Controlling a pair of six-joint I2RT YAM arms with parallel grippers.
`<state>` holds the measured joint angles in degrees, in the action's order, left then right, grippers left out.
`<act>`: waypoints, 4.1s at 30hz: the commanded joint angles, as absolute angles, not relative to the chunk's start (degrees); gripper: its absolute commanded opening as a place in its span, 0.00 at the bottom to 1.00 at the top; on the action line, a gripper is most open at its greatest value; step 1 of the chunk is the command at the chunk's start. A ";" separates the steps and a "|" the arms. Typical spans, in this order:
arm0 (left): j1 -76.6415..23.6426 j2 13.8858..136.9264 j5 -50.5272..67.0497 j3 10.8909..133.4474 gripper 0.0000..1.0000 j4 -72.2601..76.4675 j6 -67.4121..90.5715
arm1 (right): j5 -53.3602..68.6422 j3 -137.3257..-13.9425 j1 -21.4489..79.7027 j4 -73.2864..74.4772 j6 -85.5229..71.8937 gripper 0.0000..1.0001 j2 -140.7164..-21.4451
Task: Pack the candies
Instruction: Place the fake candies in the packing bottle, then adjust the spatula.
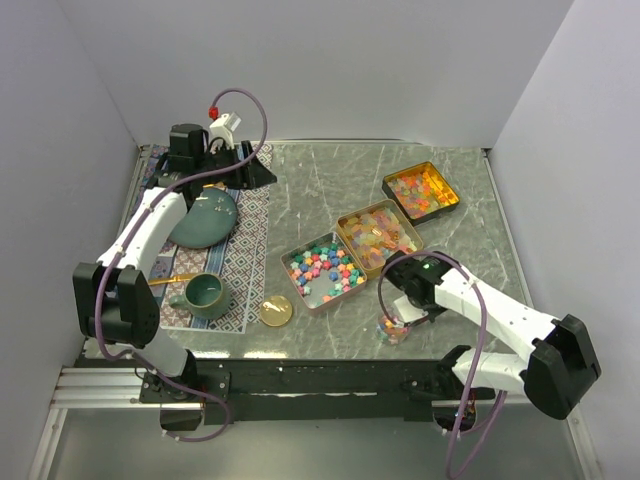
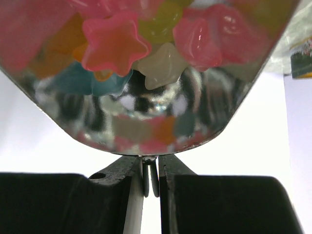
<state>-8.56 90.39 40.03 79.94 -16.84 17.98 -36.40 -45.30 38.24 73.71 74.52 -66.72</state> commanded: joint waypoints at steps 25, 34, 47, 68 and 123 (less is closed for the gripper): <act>-8.53 87.89 43.86 77.70 0.68 -8.53 27.07 | -45.79 -49.04 46.32 82.70 70.57 0.00 -68.47; -8.61 86.66 49.72 77.52 0.70 -6.87 31.63 | -34.39 -61.23 43.60 82.18 68.30 0.00 -69.85; -9.31 100.35 64.86 80.84 0.55 10.65 50.80 | -1.60 -93.67 29.45 64.78 46.26 0.00 -95.61; -16.96 109.33 58.71 85.69 0.64 0.71 44.21 | 2.46 -105.64 32.69 63.20 46.32 0.00 -103.28; -8.45 105.31 49.85 93.78 0.70 -15.19 28.31 | 6.88 -104.42 28.12 81.99 64.23 0.00 -94.39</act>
<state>-14.13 112.12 62.87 89.54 -1.56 40.01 16.58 -104.27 27.09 71.44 51.20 -96.60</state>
